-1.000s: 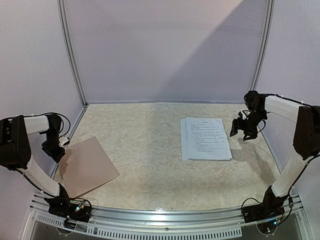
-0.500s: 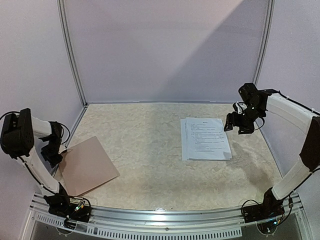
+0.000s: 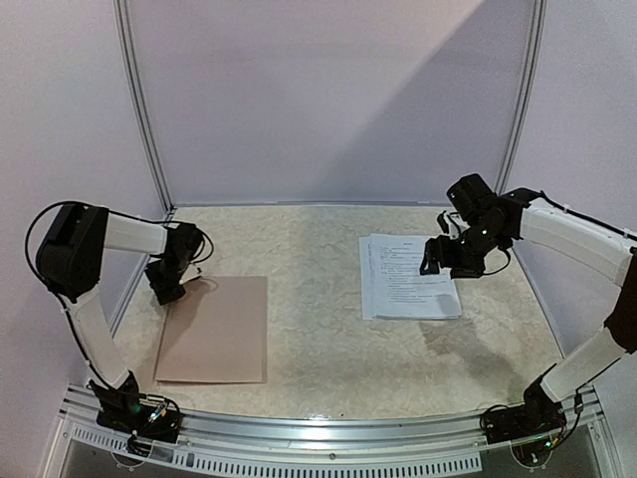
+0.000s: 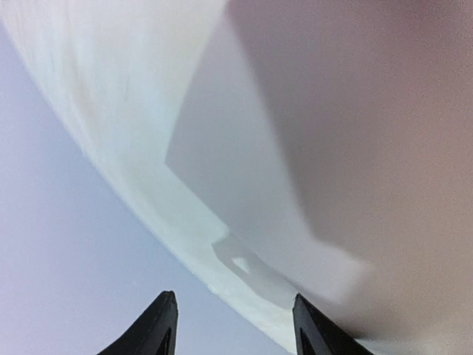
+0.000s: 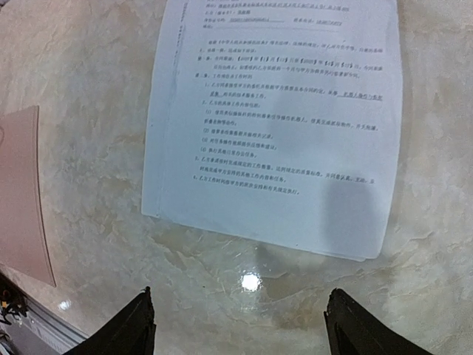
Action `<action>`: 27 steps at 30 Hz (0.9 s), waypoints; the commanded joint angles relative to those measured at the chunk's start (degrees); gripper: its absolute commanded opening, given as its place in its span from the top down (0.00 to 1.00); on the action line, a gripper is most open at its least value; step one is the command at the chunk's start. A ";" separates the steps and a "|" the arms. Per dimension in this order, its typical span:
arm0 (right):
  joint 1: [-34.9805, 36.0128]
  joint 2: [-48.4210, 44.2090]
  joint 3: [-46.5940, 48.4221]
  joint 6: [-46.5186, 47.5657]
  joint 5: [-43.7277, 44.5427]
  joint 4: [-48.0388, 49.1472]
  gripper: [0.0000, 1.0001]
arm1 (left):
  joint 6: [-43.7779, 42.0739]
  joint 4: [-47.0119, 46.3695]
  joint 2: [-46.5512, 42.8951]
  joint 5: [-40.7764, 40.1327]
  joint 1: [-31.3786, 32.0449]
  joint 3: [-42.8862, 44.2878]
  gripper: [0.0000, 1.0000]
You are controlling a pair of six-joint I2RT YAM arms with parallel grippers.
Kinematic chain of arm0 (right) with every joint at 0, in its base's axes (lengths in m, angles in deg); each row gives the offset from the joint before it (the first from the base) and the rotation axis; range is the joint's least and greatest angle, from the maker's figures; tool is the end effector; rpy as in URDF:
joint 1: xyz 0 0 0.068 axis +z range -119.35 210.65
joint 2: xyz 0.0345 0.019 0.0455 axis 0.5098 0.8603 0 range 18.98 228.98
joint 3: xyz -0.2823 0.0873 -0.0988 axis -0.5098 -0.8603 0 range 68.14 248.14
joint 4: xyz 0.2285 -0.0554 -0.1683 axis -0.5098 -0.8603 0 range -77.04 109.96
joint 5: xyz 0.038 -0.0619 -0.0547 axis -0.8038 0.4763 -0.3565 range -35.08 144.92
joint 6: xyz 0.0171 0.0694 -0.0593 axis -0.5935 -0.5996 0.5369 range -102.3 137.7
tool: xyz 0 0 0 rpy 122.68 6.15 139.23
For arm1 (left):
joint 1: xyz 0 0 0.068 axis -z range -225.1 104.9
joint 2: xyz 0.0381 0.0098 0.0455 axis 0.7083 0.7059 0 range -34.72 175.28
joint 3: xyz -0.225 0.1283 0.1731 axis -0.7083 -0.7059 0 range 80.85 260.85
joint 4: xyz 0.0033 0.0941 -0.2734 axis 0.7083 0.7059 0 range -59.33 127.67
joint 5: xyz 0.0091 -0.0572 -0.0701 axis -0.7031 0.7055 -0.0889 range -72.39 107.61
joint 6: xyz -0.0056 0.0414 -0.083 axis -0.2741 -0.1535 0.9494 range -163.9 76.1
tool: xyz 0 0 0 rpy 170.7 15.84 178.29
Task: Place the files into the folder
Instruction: Move the folder to the center of the board.
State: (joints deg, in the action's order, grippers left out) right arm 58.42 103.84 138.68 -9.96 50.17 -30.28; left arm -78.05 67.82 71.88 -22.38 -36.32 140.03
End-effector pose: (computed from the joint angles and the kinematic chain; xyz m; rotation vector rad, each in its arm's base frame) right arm 0.2986 0.1651 0.2644 -0.0285 2.7601 0.3914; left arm 0.3538 -0.0003 0.1057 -1.0116 -2.7087 -1.0563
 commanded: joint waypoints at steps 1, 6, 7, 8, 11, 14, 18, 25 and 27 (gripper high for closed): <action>5.22 -1.04 -3.24 -5.35 1.02 4.49 0.20 | 3.85 8.09 4.11 5.67 9.65 3.45 0.44; 11.89 0.98 -5.72 -10.29 -0.82 11.06 0.21 | 5.02 15.54 5.10 17.44 17.78 9.57 0.44; 13.40 1.62 -5.68 -11.43 -0.81 12.37 0.21 | 5.38 17.48 4.61 21.11 18.38 11.03 0.44; 15.22 2.67 -5.56 -12.84 -0.97 13.84 0.21 | 5.67 19.31 3.71 24.59 18.61 12.41 0.43; 20.90 6.61 -4.26 -15.51 -2.65 18.54 0.22 | 5.76 23.54 -0.13 31.05 17.66 13.53 0.42; 26.63 12.40 -2.31 -19.05 -6.07 25.51 0.22 | 4.55 25.31 -3.98 33.22 15.23 9.90 0.42; 32.16 21.43 1.98 -22.89 -9.19 30.95 0.25 | 0.73 21.62 -8.76 26.99 10.90 -1.29 0.50; 35.20 30.22 2.45 -31.81 -13.23 39.84 0.31 | -5.37 15.96 -11.46 24.73 11.70 -13.69 0.57; 35.30 30.73 1.50 -33.39 -12.01 40.05 0.31 | -6.18 17.52 -11.51 28.37 14.45 -14.11 0.58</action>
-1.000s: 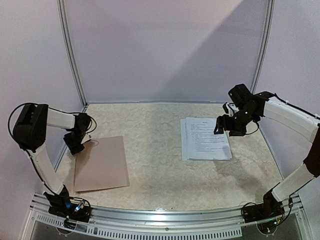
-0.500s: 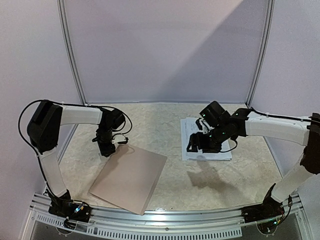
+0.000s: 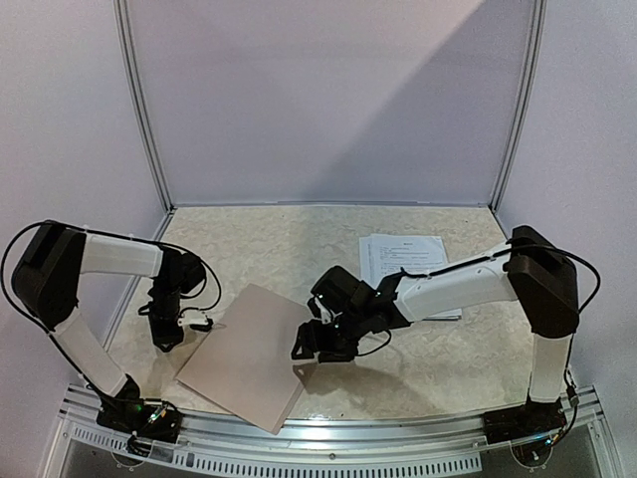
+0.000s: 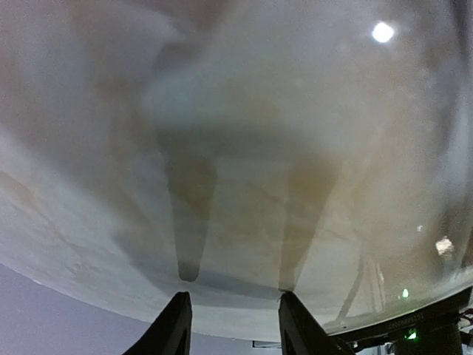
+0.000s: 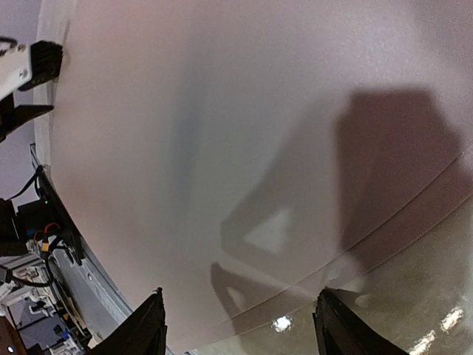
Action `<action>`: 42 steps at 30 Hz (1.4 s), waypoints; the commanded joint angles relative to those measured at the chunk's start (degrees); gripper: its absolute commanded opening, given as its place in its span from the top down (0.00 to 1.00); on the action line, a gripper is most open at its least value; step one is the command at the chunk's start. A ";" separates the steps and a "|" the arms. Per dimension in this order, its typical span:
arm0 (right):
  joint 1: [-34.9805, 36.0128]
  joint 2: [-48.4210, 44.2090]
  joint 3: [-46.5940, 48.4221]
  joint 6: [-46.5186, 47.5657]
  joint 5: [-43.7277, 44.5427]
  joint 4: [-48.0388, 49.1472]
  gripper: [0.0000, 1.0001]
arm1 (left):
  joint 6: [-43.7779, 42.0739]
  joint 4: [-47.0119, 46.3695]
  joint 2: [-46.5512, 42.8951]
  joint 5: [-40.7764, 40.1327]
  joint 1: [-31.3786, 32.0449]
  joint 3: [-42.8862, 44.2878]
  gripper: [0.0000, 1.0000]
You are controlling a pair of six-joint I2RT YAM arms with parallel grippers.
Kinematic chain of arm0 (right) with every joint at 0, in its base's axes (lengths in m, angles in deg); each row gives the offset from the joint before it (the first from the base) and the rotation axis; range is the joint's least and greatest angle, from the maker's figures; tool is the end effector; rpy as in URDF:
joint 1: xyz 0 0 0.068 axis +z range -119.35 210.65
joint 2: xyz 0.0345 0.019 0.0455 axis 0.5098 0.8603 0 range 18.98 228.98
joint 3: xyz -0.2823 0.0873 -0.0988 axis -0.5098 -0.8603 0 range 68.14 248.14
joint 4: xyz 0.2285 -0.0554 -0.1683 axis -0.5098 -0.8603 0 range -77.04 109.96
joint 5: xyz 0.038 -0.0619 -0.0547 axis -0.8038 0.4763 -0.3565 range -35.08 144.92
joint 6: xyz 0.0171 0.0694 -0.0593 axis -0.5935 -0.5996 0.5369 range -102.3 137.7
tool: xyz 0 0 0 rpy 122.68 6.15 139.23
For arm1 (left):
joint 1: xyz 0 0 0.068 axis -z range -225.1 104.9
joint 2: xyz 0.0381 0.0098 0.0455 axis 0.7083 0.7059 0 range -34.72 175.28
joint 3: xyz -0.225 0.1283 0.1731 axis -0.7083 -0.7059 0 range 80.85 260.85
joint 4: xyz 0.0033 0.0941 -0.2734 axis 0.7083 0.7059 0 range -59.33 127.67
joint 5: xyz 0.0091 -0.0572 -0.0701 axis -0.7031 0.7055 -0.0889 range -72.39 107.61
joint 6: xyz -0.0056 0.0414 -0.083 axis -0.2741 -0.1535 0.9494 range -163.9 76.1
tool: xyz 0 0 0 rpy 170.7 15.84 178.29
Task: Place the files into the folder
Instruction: Move the folder to the center of the board.
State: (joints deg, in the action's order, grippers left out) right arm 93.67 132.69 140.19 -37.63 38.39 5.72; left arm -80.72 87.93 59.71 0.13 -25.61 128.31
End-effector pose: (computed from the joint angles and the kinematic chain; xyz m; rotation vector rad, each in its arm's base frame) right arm 0.1936 0.4329 0.1266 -0.3252 2.9003 0.9852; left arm 0.2315 -0.0554 0.1077 -1.3822 -2.4674 -0.3765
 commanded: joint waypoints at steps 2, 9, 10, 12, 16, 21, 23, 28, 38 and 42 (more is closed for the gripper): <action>-0.08 1.52 -1.82 -7.44 1.21 5.33 0.31 | -3.12 -1.52 0.58 9.79 6.98 -1.51 0.58; -4.61 -0.52 -6.44 -8.33 4.25 5.83 0.31 | 0.52 1.74 7.24 22.63 17.57 8.77 0.57; -5.64 -1.10 -7.09 -7.96 4.59 5.28 0.31 | 0.97 2.00 8.56 23.73 18.39 10.53 0.56; -7.39 -3.52 -7.35 -5.33 5.72 2.97 0.30 | 1.99 2.58 10.44 26.48 19.38 14.25 0.56; -10.33 -8.23 -4.99 2.08 8.56 -6.11 0.27 | 3.21 3.43 11.77 31.38 20.91 17.57 0.54; -13.53 -12.59 -5.51 6.14 8.37 -12.62 0.26 | 3.55 2.17 13.02 33.66 21.74 17.63 0.52; -13.55 -13.57 -5.56 7.23 8.43 -14.82 0.25 | 3.43 1.84 12.76 34.99 21.74 17.43 0.51; -13.19 -18.49 -11.63 5.55 2.28 -12.28 0.25 | 3.21 2.02 8.11 35.36 21.48 17.68 0.47; -8.29 -26.05 -26.16 -5.80 -2.88 -0.16 0.24 | -1.52 -1.33 -9.76 18.88 34.85 9.59 0.18; -7.89 -26.31 -30.37 -10.46 -1.40 5.15 0.25 | -0.04 -3.95 -9.79 13.51 46.55 6.93 0.02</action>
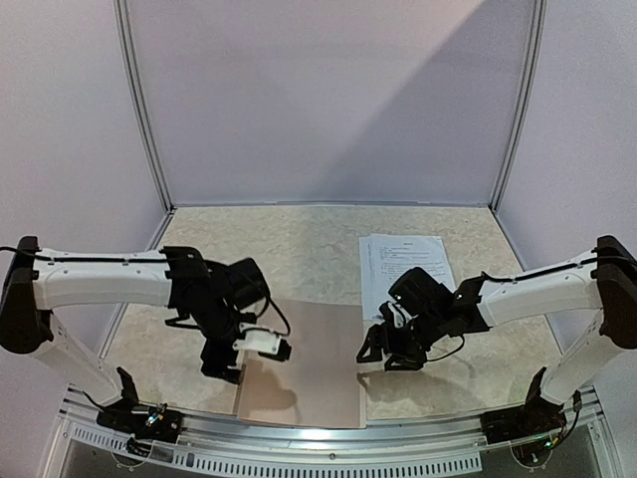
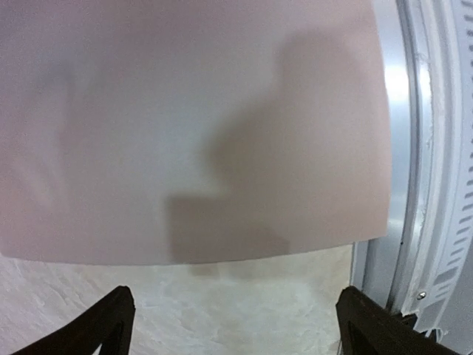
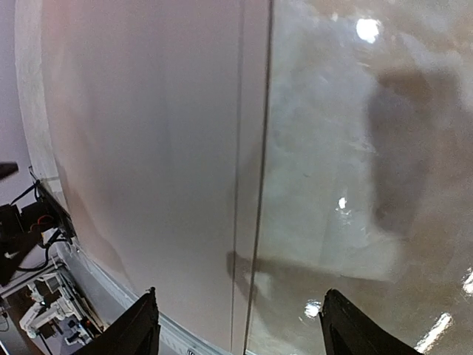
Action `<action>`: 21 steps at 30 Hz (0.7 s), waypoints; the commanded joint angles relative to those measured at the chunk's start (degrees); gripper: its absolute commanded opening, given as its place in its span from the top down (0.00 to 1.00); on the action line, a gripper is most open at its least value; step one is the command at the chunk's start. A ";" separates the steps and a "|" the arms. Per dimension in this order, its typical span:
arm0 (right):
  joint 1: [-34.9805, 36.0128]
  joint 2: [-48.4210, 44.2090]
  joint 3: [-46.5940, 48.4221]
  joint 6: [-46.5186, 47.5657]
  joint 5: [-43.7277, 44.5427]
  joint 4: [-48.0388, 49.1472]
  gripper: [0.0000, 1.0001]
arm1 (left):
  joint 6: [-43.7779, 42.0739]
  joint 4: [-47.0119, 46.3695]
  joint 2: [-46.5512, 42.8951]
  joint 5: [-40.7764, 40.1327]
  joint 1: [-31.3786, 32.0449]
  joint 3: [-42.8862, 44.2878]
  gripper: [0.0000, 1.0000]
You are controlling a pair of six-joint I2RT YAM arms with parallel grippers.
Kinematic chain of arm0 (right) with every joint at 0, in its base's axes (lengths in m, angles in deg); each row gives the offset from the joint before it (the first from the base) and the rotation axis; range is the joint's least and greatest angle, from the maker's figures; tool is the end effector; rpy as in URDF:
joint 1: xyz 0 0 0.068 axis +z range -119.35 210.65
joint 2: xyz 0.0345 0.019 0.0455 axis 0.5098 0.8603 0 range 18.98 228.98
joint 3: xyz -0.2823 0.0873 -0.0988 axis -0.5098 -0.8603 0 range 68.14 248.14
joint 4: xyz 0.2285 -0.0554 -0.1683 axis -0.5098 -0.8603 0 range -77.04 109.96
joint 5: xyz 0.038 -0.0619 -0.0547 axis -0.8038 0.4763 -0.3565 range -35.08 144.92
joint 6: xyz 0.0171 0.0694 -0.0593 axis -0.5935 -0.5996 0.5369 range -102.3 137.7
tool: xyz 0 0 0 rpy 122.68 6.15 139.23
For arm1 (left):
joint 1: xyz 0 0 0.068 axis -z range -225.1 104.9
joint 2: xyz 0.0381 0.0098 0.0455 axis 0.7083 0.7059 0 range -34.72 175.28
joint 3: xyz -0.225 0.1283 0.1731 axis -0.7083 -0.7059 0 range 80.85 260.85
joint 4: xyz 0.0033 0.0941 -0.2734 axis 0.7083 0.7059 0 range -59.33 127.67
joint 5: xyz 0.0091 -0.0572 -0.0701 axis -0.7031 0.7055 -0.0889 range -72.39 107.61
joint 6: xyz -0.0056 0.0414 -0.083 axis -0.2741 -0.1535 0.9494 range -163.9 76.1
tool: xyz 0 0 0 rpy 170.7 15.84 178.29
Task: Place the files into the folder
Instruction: Move the folder to the center of the board, then pick up the folder from the center of the board.
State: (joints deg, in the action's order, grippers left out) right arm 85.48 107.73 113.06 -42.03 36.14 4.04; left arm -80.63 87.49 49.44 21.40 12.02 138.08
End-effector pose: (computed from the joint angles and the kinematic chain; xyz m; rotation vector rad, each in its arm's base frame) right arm 0.1681 0.2854 0.1384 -0.0058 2.9825 0.9442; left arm 0.1462 -0.2365 0.1885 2.2268 2.0743 -0.1285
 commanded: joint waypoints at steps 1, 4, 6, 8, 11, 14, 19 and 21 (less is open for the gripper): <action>0.55 -1.37 -3.42 -6.73 1.80 6.83 0.25 | 0.41 -4.45 0.86 -9.51 13.12 -3.35 0.01; 0.91 -1.70 -3.37 -7.11 4.44 5.56 0.25 | 2.29 -7.70 1.75 -14.91 23.21 -4.86 0.00; 1.06 -2.19 -3.31 -7.31 5.68 5.00 0.25 | 3.95 -9.91 2.30 -18.29 28.62 -5.96 0.01; 1.57 -2.50 -2.91 -7.41 7.02 3.75 0.25 | 4.91 -12.96 2.85 -21.35 32.41 -7.00 0.00; 2.60 -2.42 -2.48 -7.55 8.81 2.53 0.25 | 4.59 -18.44 3.82 -26.83 35.33 -8.98 0.04; 3.57 -1.97 -2.54 -8.14 9.77 2.83 0.25 | 4.40 -21.52 4.66 -30.23 35.86 -9.98 0.10; 4.19 -0.84 -2.78 -8.74 10.26 3.56 0.25 | 3.75 -25.80 5.14 -35.40 35.36 -12.65 0.18; 4.14 -0.56 -2.19 -8.54 9.91 3.87 0.25 | 3.97 -27.34 5.98 -37.04 34.82 -13.05 0.20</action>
State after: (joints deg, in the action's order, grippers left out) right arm 89.24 106.31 109.85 -49.98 44.49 7.60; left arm -76.83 65.83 53.92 -9.48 47.21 126.43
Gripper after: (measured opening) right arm 0.748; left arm 0.817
